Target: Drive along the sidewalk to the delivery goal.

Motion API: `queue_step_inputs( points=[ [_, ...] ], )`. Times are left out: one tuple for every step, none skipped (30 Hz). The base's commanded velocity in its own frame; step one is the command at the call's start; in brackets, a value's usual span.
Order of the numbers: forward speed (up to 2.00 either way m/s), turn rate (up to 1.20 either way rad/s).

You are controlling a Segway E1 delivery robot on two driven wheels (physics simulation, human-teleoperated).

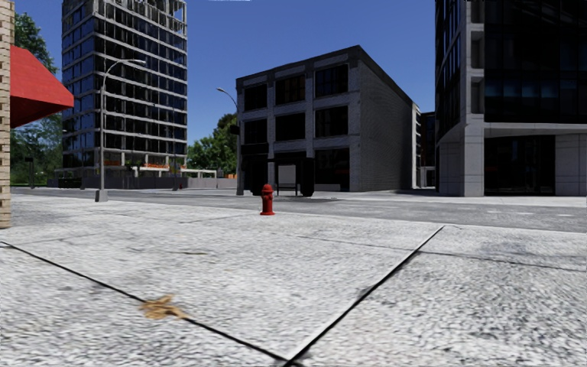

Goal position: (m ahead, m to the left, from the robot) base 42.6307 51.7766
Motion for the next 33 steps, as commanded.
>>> queue_step_inputs(
  points=[
    [1.96, 0.52],
    [1.96, 0.52],
    [1.96, 0.52],
    [1.96, 0.52],
    [1.96, 0.52],
    [1.96, 0.52],
    [1.96, 0.53],
    [1.96, 0.53],
    [1.96, 0.53],
    [1.96, 0.53],
    [1.96, 0.53],
    [1.96, 0.53],
    [1.96, 0.53],
    [1.96, 0.53],
    [1.96, 0.39],
    [1.96, 0.39],
    [1.96, 0.00],
    [1.96, 0.00],
    [1.96, 0.00],
    [1.96, 0.00],
    [1.96, 0.00],
    [1.96, 0.00],
    [1.96, 0.00],
    [1.96, 0.00],
    [1.96, 0.00],
    [1.96, 0.00],
    [1.96, 0.00],
    [1.96, 0.00],
    [1.96, 0.00],
    [1.96, 0.08],
    [1.96, 0.08],
    [1.96, 0.19],
    [1.96, 0.25]
  ],
)
